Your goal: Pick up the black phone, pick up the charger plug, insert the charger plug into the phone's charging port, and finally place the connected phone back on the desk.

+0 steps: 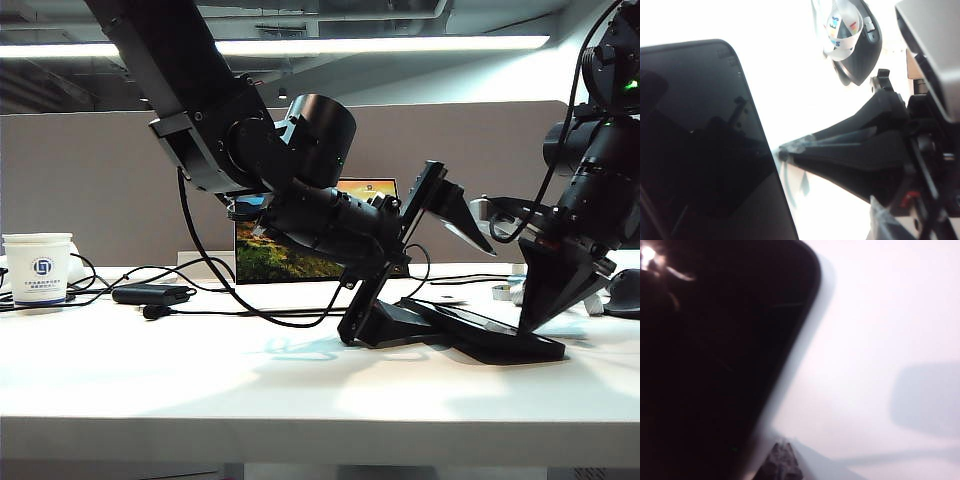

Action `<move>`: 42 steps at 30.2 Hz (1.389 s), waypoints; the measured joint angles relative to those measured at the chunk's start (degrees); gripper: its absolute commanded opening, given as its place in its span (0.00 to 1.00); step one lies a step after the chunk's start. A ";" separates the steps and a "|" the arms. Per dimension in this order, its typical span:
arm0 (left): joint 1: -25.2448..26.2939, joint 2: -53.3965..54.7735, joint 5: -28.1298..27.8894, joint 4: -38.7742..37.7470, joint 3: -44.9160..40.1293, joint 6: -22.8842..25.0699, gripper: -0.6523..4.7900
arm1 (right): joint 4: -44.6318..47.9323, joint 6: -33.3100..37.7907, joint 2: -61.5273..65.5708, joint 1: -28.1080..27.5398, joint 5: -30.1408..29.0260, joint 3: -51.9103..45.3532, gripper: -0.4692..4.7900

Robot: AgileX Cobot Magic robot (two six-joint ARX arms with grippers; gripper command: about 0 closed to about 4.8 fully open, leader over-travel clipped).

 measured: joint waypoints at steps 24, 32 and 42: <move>-0.42 0.00 0.28 -0.37 0.07 0.04 0.91 | 1.60 0.28 1.27 0.42 -2.71 0.26 0.09; -0.42 0.00 0.28 -0.39 0.07 0.04 0.91 | 1.05 0.20 2.12 0.37 -5.75 0.46 0.09; -0.39 0.02 1.81 -0.42 0.07 0.17 0.91 | -0.81 -5.07 2.34 0.28 -8.17 0.31 0.09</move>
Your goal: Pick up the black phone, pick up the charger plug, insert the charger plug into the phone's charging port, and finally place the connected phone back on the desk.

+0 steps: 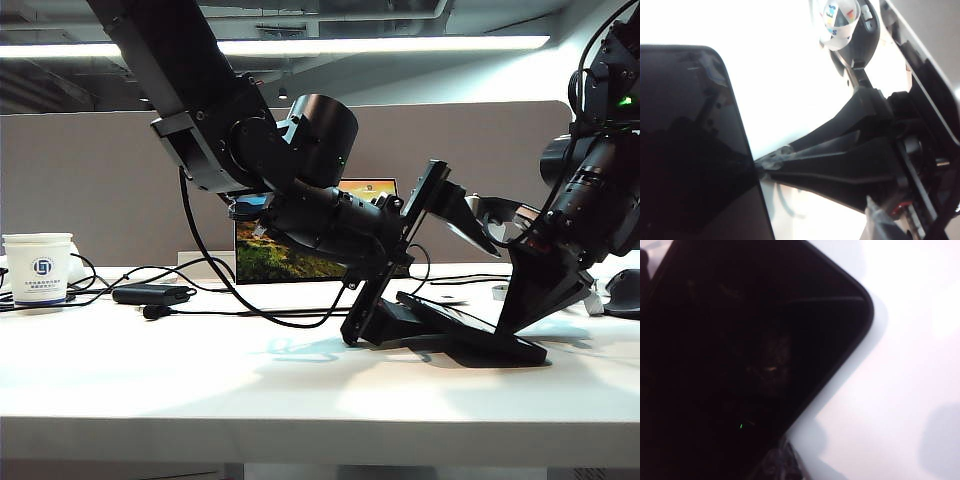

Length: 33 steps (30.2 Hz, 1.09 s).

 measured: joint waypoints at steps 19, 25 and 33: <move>0.00 -0.02 0.63 -1.07 0.15 0.11 0.27 | -0.24 -0.48 0.00 -0.22 0.50 0.00 0.09; 0.00 -0.11 0.63 -1.81 0.24 0.13 0.24 | -0.17 -0.50 -0.11 -0.35 0.90 0.00 0.09; -0.02 -0.11 0.55 -1.92 0.24 0.33 0.11 | -0.15 -0.48 -0.11 -0.33 0.92 0.02 0.09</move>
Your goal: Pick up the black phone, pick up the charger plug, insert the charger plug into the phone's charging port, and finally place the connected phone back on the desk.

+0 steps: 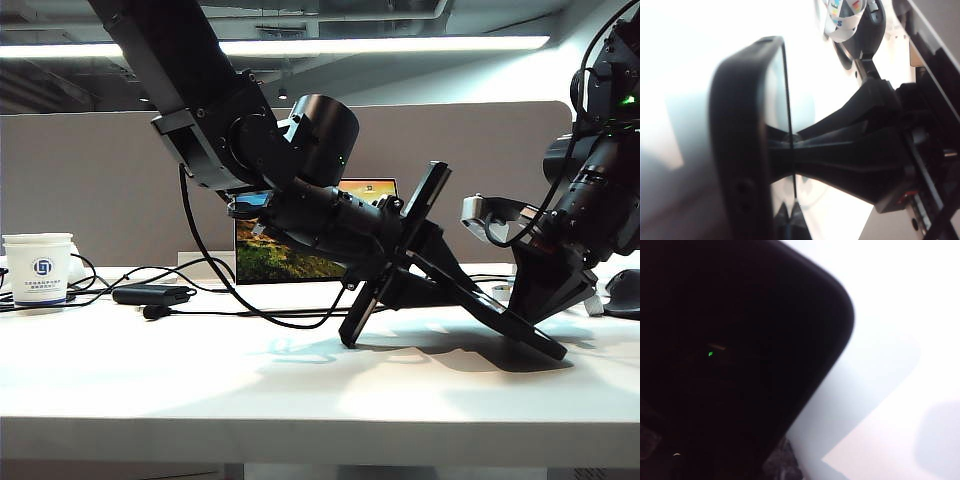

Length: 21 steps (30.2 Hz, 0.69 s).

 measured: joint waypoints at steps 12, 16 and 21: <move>0.00 -0.02 -0.02 -0.15 0.00 3.30 0.11 | -0.07 0.00 -0.11 0.00 0.24 0.02 0.09; 0.02 0.02 0.68 0.26 -0.02 6.62 0.11 | -0.15 0.00 -1.42 -0.04 1.18 -0.04 0.09; 0.66 0.22 2.80 1.79 -0.15 7.67 0.11 | 0.94 0.83 -6.56 -1.05 1.66 -0.02 0.09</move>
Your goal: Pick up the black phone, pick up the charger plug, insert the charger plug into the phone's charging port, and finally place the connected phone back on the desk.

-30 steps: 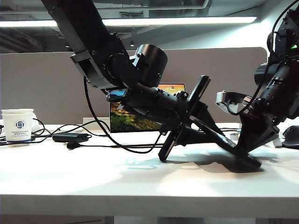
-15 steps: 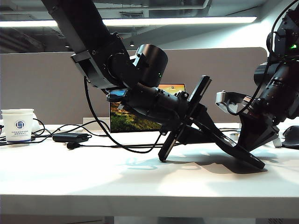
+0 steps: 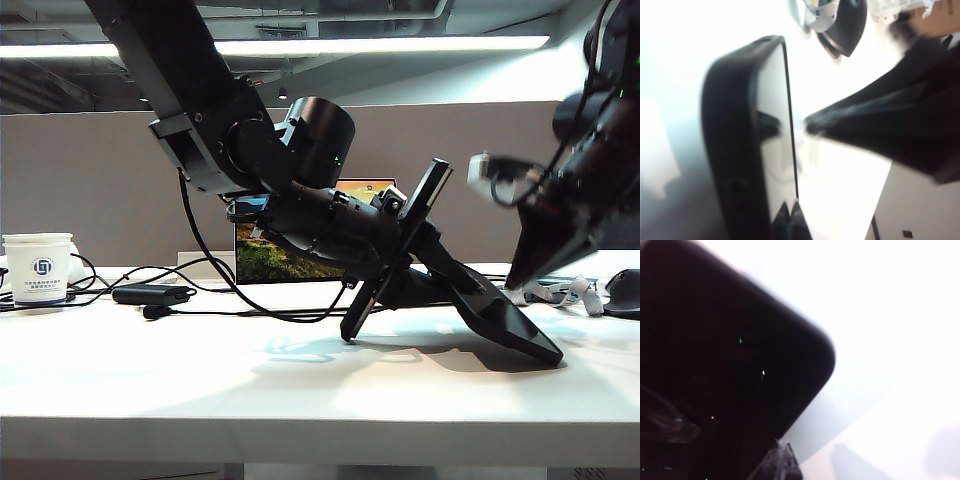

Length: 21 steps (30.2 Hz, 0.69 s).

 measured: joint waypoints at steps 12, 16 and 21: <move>0.68 -9.92 0.96 4.09 -0.28 20.00 0.11 | 5.01 5.66 -10.80 -4.11 4.76 -0.11 0.09; 0.63 -13.66 0.96 3.41 -0.33 27.63 0.11 | 8.52 6.51 -13.20 -4.26 4.83 -0.13 0.09; 0.66 -18.36 0.96 2.29 -0.37 34.36 0.11 | 11.76 7.98 -15.28 -4.22 4.79 -0.13 0.09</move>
